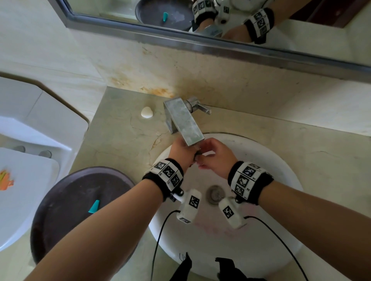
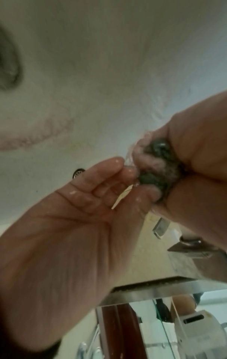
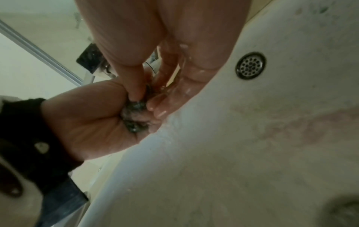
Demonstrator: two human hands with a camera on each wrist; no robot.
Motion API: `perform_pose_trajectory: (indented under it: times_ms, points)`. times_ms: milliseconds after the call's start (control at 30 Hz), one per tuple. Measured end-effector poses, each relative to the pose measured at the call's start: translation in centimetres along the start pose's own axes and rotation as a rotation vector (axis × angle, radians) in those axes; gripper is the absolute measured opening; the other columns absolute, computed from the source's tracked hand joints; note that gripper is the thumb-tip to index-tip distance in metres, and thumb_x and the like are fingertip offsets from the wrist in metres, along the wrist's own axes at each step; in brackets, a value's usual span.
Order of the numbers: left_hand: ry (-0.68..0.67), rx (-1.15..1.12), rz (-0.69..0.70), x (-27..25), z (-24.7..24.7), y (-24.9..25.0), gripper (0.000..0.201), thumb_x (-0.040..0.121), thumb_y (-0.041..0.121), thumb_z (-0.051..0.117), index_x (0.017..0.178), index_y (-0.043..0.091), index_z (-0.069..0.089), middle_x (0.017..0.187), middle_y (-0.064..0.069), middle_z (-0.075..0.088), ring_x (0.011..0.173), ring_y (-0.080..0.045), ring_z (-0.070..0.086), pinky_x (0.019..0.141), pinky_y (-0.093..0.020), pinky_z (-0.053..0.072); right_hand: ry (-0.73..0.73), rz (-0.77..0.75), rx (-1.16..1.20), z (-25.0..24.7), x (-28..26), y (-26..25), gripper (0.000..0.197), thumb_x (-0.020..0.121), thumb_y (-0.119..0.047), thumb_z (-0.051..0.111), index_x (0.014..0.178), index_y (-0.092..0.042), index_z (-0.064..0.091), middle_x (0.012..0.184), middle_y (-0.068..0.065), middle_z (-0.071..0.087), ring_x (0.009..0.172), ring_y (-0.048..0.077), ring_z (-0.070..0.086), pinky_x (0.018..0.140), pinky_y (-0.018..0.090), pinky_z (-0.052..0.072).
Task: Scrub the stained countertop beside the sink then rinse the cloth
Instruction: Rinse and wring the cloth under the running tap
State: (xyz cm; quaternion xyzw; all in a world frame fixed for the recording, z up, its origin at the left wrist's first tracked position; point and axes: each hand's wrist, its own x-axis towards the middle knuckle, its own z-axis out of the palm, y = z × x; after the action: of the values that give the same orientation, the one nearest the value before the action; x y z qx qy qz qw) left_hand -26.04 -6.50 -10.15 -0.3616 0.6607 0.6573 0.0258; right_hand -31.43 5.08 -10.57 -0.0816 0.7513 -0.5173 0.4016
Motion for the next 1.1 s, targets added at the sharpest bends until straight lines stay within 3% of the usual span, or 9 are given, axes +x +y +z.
perform_pose_trajectory:
  times_ms: [233,300,367,467,533,667,767,967,1100]
  points:
    - [-0.062,0.033,0.038,-1.2,0.2,0.6,0.023,0.099,0.021,0.048,0.079,0.013,0.056,0.063,0.004,0.057,0.047,-0.004,0.053,0.042,-0.015,0.041,-0.152,0.092,-0.050,0.4,-0.2,-0.4,0.068,0.080,-0.006,0.072,0.132,-0.020,0.031,0.114,-0.008,0.051,0.098,0.018,0.062,0.078,0.036,0.060]
    - [-0.071,-0.019,-0.010,-1.5,0.1,0.8,0.019,0.100,0.019,0.045,0.089,0.011,0.058,0.075,0.001,0.061,0.065,-0.008,0.061,0.051,-0.012,0.046,-0.206,0.102,-0.085,0.6,-0.1,-0.6,0.078,0.080,-0.007,0.072,0.137,-0.023,0.022,0.117,-0.002,0.053,0.098,0.017,0.063,0.070,0.030,0.059]
    - [-0.081,-0.142,-0.093,-1.5,-0.1,0.6,0.014,0.100,0.015,0.045,0.099,0.013,0.059,0.090,-0.006,0.065,0.085,-0.023,0.062,0.070,-0.028,0.052,-0.182,0.084,-0.100,0.8,0.3,-0.5,0.079,0.077,-0.009,0.075,0.137,-0.023,0.024,0.113,0.004,0.060,0.090,0.018,0.067,0.065,0.028,0.057]
    - [-0.132,-0.233,-0.123,-1.9,-1.1,0.1,0.027,0.091,0.010,0.049,0.116,0.009,0.059,0.113,-0.025,0.064,0.094,-0.036,0.060,0.084,-0.052,0.049,-0.098,0.038,-0.099,1.2,0.9,-0.2,0.071,0.074,-0.014,0.079,0.130,-0.022,0.036,0.108,0.008,0.063,0.079,0.019,0.069,0.062,0.027,0.056]
    - [-0.123,-0.221,-0.108,-1.5,-1.8,-0.9,0.040,0.080,0.012,0.053,0.119,0.018,0.059,0.115,-0.020,0.065,0.098,-0.039,0.063,0.088,-0.060,0.049,-0.103,0.027,-0.043,1.5,1.1,-0.1,0.058,0.077,-0.011,0.077,0.124,-0.021,0.045,0.102,0.011,0.067,0.076,0.020,0.069,0.062,0.029,0.057]
    - [0.020,0.030,-0.001,-1.2,-2.8,-1.5,0.031,0.083,0.010,0.046,0.103,0.029,0.059,0.105,-0.002,0.067,0.100,-0.027,0.065,0.091,-0.052,0.052,-0.043,0.061,0.115,2.4,1.4,-0.1,0.034,0.085,-0.001,0.066,0.114,-0.015,0.056,0.097,0.015,0.068,0.077,0.024,0.067,0.070,0.037,0.059]
    - [0.060,0.043,0.024,-2.0,-3.1,-1.2,0.032,0.084,0.000,0.042,0.101,0.021,0.059,0.104,-0.002,0.066,0.100,-0.026,0.064,0.090,-0.048,0.054,-0.042,0.115,0.209,2.6,2.0,0.1,0.037,0.077,0.007,0.058,0.105,-0.016,0.059,0.089,0.019,0.063,0.067,0.021,0.057,0.057,0.033,0.049]
    - [0.079,0.074,0.032,-2.1,-3.5,-1.3,0.033,0.080,-0.001,0.041,0.098,0.019,0.060,0.099,0.000,0.065,0.095,-0.025,0.064,0.084,-0.047,0.056,-0.117,0.132,0.042,3.4,2.2,0.2,0.029,0.066,-0.033,0.076,0.088,-0.018,0.067,0.068,0.005,0.052,0.049,0.012,0.039,0.045,0.026,0.035]
    - [0.066,0.059,0.018,-2.2,-3.4,-0.8,0.031,0.086,-0.001,0.040,0.104,0.016,0.059,0.102,-0.001,0.066,0.100,-0.023,0.064,0.084,-0.044,0.057,-0.041,0.158,-0.072,3.6,2.7,0.0,0.004,0.082,-0.024,0.062,0.082,-0.020,0.061,0.053,-0.001,0.044,0.044,0.015,0.036,0.044,0.026,0.033]
